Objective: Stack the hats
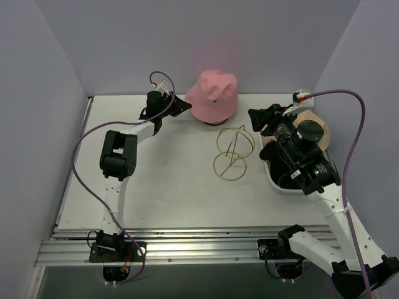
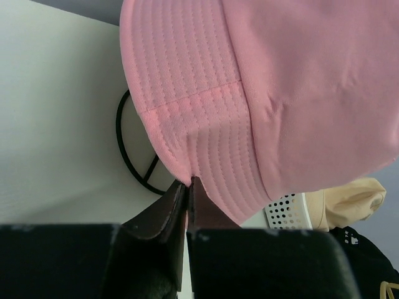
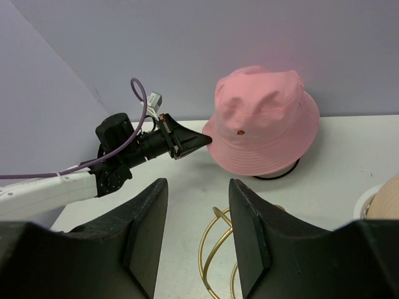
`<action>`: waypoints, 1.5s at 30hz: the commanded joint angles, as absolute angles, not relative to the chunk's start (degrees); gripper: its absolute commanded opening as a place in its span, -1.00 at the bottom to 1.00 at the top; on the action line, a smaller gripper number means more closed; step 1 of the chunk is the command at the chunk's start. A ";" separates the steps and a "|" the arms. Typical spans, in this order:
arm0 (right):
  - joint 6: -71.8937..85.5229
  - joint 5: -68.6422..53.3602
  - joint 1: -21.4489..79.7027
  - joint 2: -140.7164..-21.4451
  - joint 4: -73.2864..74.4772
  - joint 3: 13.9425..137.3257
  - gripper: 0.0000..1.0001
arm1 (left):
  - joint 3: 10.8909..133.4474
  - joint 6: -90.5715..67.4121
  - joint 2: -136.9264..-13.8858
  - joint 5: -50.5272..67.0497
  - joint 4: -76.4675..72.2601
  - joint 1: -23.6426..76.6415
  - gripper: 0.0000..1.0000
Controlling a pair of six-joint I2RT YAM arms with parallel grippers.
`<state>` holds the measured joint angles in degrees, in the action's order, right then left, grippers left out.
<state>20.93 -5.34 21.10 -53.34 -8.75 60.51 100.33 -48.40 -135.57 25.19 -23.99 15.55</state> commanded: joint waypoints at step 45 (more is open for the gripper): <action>24.09 19.80 6.96 -59.76 17.58 59.34 -0.03 | 57.86 -29.27 -66.02 -8.09 4.25 44.72 0.88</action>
